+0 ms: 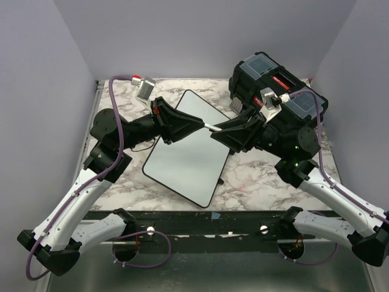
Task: Write a sentence on the whiteboard
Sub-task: Open the whiteboard marker at the center of the board.
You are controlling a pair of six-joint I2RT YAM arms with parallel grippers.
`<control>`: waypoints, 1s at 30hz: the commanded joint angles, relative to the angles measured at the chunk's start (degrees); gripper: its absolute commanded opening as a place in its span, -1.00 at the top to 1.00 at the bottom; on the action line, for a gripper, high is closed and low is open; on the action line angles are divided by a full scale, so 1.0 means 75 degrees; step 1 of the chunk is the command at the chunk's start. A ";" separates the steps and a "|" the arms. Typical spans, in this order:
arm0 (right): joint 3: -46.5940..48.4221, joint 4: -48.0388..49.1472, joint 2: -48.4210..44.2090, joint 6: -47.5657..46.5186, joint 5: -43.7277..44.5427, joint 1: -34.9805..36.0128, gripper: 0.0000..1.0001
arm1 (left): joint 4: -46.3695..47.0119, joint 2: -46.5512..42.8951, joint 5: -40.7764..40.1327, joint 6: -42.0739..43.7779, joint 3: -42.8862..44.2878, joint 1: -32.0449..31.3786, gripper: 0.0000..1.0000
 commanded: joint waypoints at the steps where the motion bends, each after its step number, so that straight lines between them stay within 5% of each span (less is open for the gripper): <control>1: 0.0237 0.0093 0.0091 0.0001 -0.0244 0.0043 0.19 | -0.0168 0.0166 -0.0044 0.0336 0.0222 0.0056 1.00; 30: 0.0179 0.0603 0.0132 0.0150 -0.0136 0.0043 0.28 | -0.0293 -0.0183 -0.0199 0.0388 -0.0386 0.0056 1.00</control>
